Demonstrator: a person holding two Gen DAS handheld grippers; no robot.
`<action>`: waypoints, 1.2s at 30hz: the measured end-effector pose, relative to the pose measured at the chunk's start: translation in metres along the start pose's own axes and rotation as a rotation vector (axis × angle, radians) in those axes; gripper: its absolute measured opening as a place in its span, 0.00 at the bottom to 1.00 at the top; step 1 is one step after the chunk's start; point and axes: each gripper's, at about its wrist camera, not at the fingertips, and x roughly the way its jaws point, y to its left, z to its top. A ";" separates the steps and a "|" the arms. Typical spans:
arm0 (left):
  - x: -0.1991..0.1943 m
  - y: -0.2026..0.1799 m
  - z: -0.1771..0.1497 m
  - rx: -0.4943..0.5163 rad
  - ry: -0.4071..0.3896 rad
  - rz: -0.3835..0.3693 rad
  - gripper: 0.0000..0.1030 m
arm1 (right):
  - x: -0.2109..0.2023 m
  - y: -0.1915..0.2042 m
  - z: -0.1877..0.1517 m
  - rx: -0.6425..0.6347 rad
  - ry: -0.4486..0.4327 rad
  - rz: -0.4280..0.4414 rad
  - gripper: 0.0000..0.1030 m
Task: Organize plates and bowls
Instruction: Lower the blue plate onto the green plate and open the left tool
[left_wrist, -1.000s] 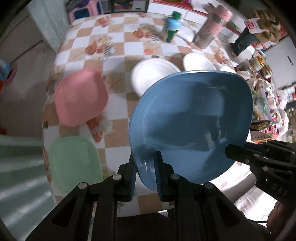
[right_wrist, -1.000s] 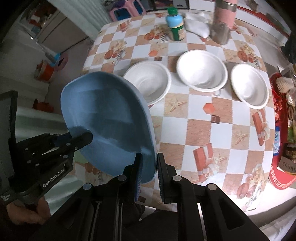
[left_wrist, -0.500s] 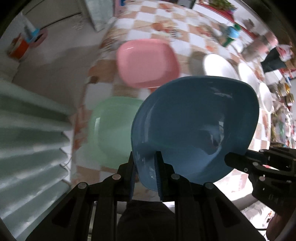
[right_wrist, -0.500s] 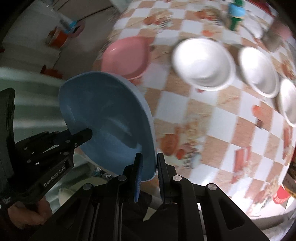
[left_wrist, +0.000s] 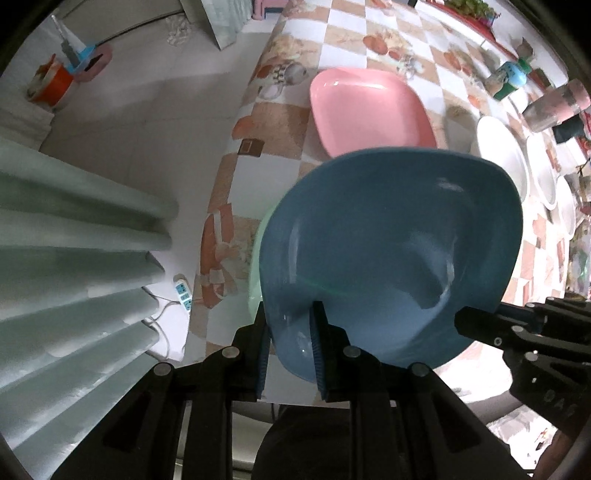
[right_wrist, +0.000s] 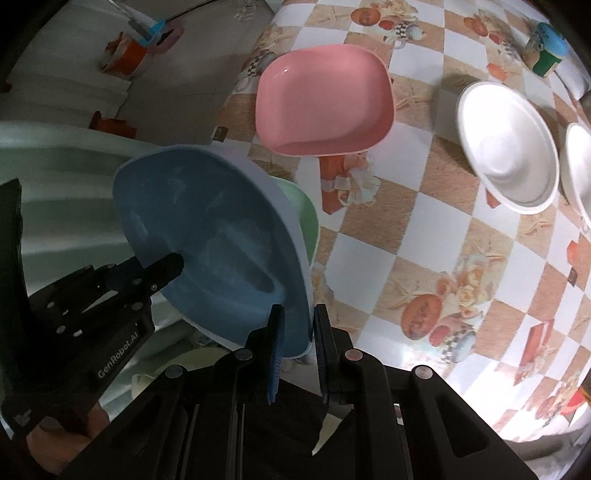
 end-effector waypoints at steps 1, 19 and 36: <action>0.003 0.001 0.001 0.012 0.011 0.007 0.22 | 0.002 0.001 0.002 0.007 0.005 0.001 0.18; 0.023 0.008 0.013 0.092 0.040 0.031 0.22 | 0.028 0.020 0.017 0.017 0.034 -0.089 0.18; -0.033 -0.017 0.027 0.092 -0.163 -0.091 0.70 | -0.077 0.037 -0.007 -0.134 -0.397 -0.318 0.85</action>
